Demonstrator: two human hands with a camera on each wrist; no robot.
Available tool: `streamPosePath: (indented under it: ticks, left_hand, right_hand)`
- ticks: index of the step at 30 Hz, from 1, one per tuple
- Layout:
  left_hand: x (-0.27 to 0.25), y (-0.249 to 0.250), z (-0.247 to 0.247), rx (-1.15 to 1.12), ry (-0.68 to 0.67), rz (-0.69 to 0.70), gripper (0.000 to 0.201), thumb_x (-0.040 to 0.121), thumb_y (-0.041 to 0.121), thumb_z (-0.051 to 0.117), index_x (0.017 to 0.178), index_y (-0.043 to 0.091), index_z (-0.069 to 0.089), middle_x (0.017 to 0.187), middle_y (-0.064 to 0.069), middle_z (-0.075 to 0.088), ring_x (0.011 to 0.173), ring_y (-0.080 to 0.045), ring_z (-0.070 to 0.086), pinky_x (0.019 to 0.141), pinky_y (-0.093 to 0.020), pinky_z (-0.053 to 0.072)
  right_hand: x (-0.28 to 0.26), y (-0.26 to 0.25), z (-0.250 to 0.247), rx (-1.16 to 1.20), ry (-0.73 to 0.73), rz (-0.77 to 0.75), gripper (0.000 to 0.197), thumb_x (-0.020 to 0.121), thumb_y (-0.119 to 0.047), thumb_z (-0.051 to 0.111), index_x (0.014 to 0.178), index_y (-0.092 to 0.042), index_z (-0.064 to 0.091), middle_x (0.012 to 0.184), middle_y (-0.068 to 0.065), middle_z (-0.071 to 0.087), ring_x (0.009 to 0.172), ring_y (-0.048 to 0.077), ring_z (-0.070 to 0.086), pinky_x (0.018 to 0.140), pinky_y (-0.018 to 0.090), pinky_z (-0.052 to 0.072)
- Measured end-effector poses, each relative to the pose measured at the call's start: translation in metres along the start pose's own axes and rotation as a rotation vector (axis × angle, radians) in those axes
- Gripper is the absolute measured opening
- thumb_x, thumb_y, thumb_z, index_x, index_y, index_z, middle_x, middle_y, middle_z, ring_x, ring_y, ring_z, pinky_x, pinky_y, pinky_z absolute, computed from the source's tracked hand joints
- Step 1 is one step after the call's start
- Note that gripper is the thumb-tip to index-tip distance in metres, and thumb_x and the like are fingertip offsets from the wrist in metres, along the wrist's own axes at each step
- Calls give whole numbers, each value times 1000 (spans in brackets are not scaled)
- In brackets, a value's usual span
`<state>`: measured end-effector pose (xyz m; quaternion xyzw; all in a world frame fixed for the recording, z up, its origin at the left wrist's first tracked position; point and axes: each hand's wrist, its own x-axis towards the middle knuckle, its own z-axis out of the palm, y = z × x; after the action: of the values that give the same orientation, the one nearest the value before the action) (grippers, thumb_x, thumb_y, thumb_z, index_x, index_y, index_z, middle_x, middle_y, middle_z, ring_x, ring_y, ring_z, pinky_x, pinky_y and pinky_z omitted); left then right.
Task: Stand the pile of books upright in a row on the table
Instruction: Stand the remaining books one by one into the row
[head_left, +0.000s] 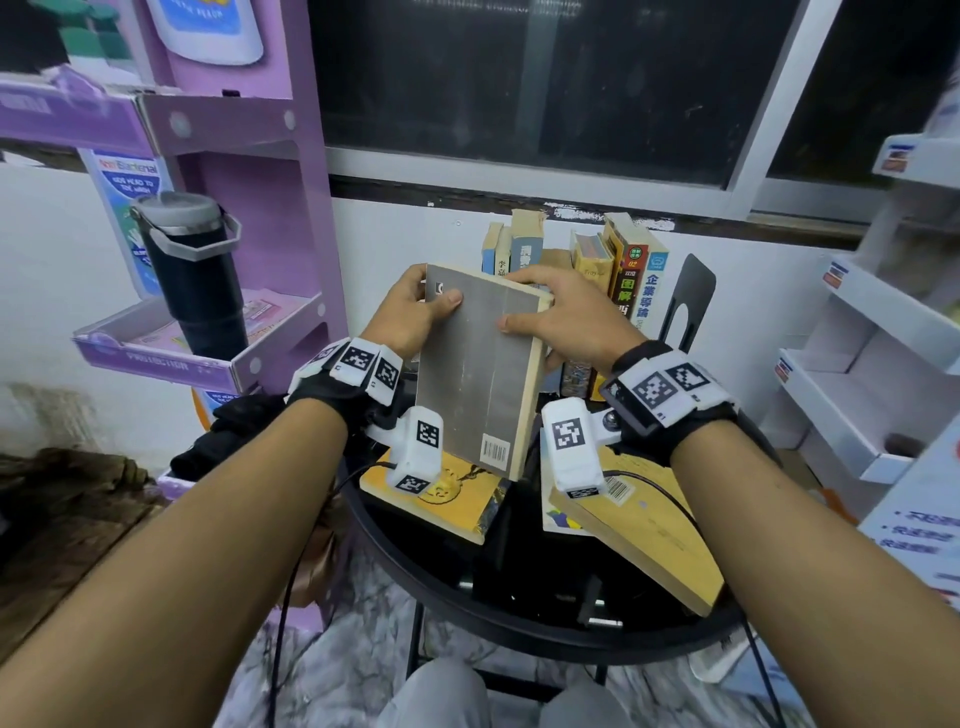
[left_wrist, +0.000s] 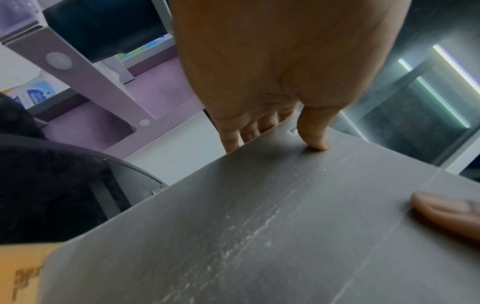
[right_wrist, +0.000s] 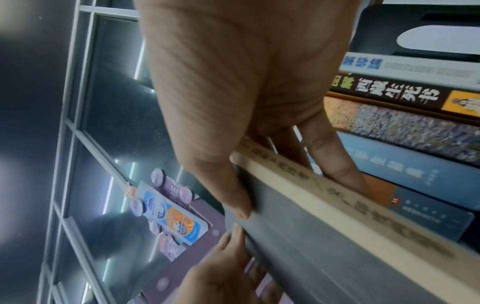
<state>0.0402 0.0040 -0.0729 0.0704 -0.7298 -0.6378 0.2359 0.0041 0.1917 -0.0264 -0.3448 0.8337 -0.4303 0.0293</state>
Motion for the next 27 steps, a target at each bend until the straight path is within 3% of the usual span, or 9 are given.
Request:
streamPosePath:
  ticks: [3,6,8,10,13,19,22,25,27]
  left_hand:
    - [0,5,2,7,-43,-36,20,98,11,51,118,13,45,108,-7,59,99,-21,57,93,-35,49]
    - [0,7,1,7,-56,-47,19,100,6,45,117,14,42,95,1,56,85,-9,56,67,-15,50]
    - [0,8,0,12,-75,-46,20,100,5,43,118,14,41,93,4,54,81,-4,53,58,-9,48]
    - [-1,9,-2,14,-82,-47,22,100,6,44,120,15,41,95,6,55,83,-2,53,61,-11,47]
    - [-2,12,-3,4,-72,-55,28,101,12,45,128,13,43,103,3,56,85,-2,54,67,-16,45]
    - [-5,19,7,7,-88,-52,21,101,20,45,122,18,44,97,10,57,83,2,56,59,-10,46]
    - [-5,26,17,13,-94,-30,25,101,26,46,125,18,46,100,8,58,90,-4,58,70,-17,48]
    - [-2,33,34,30,-100,-5,21,101,28,45,121,20,46,103,6,57,97,-10,58,81,-25,48]
    - [1,36,48,69,-85,16,20,101,29,44,119,21,48,109,1,58,106,-17,58,91,-35,48]
  right_hand:
    - [2,-11,5,-66,-54,-10,47,83,-16,73,126,-22,56,103,5,67,75,25,73,54,49,59]
    - [3,-17,10,-130,-73,-29,42,84,-17,71,123,-22,55,93,-1,65,73,22,72,50,41,60]
    - [3,-16,11,-152,-55,-60,38,86,-17,70,121,-20,57,88,-5,63,76,18,69,45,23,56]
    - [1,-15,12,-148,-25,-88,36,86,-16,68,122,-18,60,89,-6,63,74,12,65,43,11,49]
    - [0,-15,13,-142,23,-111,36,87,-16,68,122,-17,63,101,-2,67,79,11,64,46,8,44]
    - [-8,-18,0,-145,85,-110,31,86,-12,67,116,-18,65,94,-3,65,79,14,65,56,17,50]
    - [-14,-17,-16,-177,126,-125,30,85,-16,69,115,-20,67,102,0,68,84,14,65,64,21,53]
    - [-21,-14,-34,-179,150,-106,31,85,-15,69,116,-18,66,101,-1,65,75,6,60,56,13,49]
    - [-28,-10,-47,-178,175,-97,32,85,-15,69,117,-17,66,103,-1,65,80,10,62,58,12,47]
